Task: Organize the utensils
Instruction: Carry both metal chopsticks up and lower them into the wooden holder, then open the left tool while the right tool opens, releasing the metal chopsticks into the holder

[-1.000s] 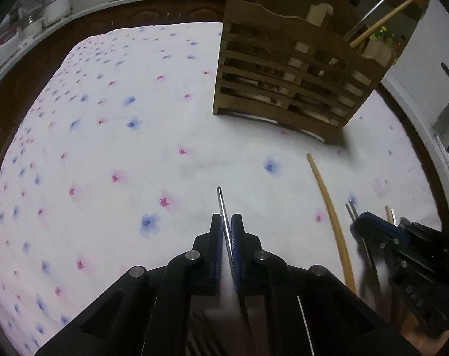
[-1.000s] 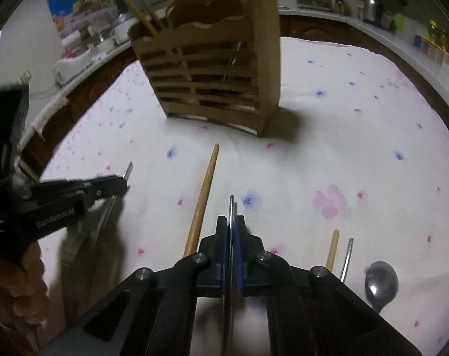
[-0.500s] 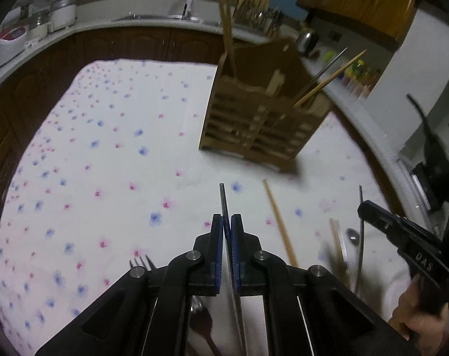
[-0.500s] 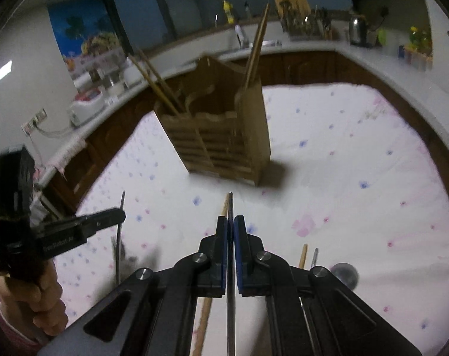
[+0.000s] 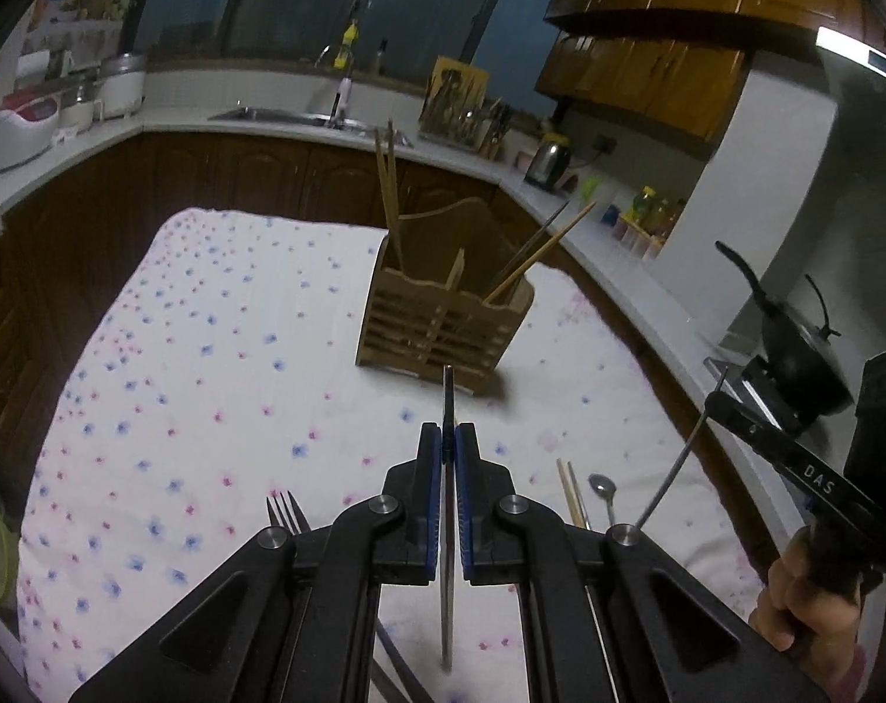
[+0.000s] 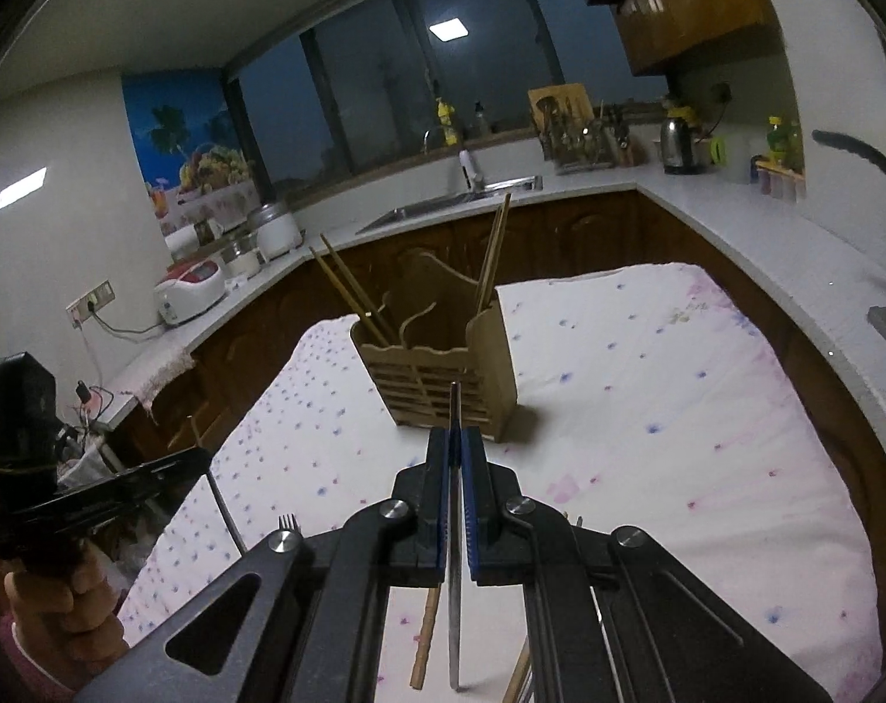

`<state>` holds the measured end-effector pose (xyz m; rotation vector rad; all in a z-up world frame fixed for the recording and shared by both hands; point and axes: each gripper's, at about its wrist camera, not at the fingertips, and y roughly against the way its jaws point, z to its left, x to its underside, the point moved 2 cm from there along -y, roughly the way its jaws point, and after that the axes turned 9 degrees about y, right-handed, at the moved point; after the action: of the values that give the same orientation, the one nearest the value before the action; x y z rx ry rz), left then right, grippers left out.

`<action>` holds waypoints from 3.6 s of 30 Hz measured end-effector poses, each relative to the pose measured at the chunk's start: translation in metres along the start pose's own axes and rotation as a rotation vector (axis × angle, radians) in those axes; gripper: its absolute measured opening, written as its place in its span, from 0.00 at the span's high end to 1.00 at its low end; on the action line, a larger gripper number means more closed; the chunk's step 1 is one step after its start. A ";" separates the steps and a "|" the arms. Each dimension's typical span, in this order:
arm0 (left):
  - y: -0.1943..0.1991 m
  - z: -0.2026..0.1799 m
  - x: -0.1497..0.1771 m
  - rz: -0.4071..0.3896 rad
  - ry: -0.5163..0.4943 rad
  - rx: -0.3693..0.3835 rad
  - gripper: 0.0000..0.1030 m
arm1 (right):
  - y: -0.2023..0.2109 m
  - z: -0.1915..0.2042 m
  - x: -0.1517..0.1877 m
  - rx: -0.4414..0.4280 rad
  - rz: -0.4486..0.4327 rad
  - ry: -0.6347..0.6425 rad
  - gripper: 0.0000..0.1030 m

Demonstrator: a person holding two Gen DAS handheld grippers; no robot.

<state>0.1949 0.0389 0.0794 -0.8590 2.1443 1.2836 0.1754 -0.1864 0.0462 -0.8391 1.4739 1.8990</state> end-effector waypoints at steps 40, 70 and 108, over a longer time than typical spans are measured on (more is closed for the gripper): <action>0.005 0.006 -0.080 -0.224 0.012 0.062 0.98 | -0.013 -0.006 -0.104 0.011 -0.263 0.001 0.96; -0.178 0.017 -0.121 -0.351 0.051 -0.013 0.98 | -0.114 -0.045 -0.123 0.085 -0.352 -0.074 0.96; -0.172 0.031 -0.121 -0.282 0.063 -0.026 0.56 | -0.129 -0.061 -0.084 0.028 -0.207 -0.176 0.50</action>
<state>0.4051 0.0373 0.0482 -1.1798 1.9703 1.1553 0.3351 -0.2234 0.0216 -0.7590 1.2551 1.7466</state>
